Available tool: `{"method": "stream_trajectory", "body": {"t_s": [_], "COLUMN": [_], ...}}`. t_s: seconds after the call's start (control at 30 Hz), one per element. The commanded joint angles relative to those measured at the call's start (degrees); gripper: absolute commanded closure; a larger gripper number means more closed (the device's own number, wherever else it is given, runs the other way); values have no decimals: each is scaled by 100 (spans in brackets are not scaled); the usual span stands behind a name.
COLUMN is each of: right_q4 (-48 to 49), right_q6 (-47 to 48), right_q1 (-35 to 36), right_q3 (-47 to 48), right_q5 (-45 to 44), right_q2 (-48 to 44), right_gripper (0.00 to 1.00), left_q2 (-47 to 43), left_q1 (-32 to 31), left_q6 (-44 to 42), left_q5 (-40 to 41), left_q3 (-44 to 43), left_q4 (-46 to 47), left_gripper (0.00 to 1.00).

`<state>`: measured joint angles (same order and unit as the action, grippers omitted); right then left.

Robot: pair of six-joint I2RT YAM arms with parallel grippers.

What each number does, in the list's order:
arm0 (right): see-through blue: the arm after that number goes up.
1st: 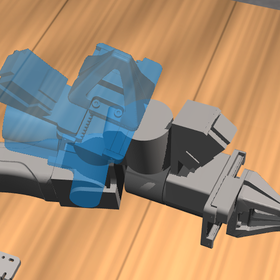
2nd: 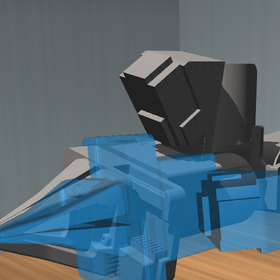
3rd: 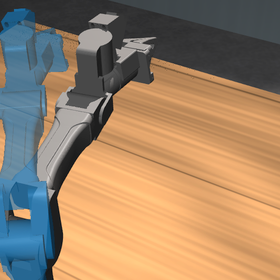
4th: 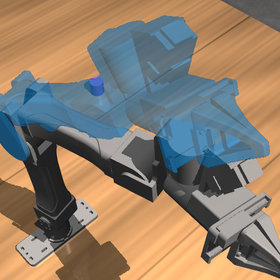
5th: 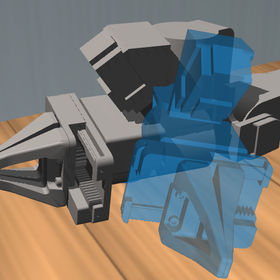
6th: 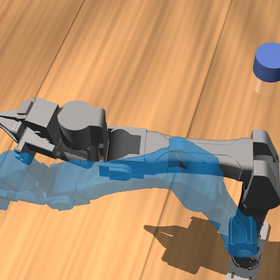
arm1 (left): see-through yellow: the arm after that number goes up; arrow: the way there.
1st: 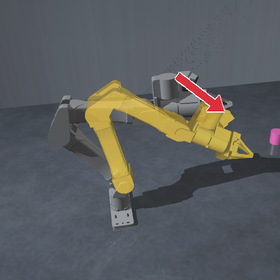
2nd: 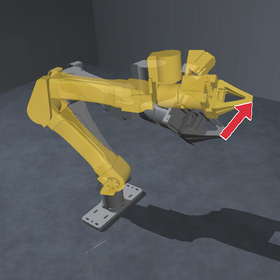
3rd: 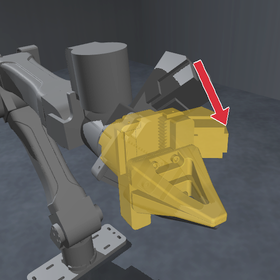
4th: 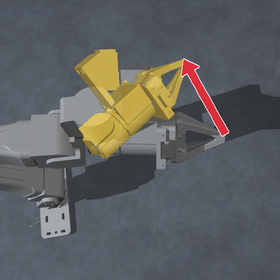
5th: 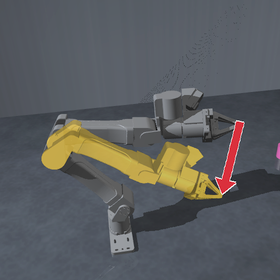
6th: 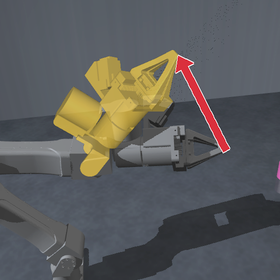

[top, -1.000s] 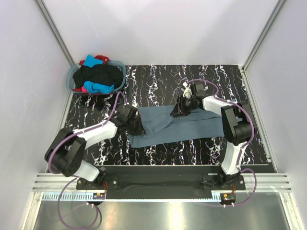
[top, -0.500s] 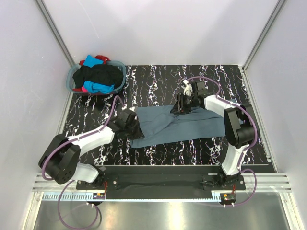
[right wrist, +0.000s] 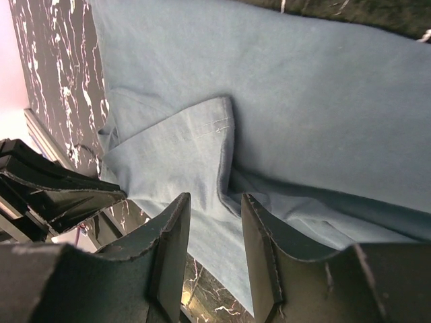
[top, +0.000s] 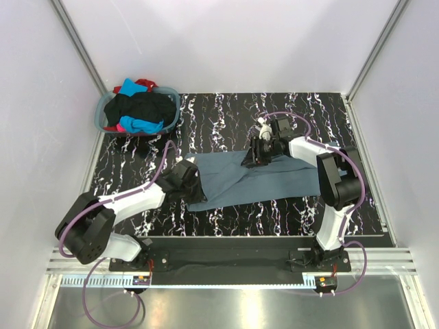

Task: Fold and stack the t-shirts
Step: Fold the tshirt

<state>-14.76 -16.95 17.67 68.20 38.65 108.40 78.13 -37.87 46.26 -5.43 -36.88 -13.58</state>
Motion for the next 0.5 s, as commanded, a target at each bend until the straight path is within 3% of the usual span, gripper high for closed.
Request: {"method": "stream_trajectory", "body": {"t_s": [0.0,0.47], "right_q4": [26,-35], "right_q6": [122,192], "right_q1": [96,166], "right_q3": [44,-70], "right_q5": [116,-130], "right_q2": [32,85], "right_gripper": [56,60], "left_q2": [-131,-245], "left_q1": [-37,-54], "left_q6": [59,-3], "left_q5": [139,253], "left_q3": [-3,-302], "left_q4": [189,-92], "left_gripper": [100,100]}}
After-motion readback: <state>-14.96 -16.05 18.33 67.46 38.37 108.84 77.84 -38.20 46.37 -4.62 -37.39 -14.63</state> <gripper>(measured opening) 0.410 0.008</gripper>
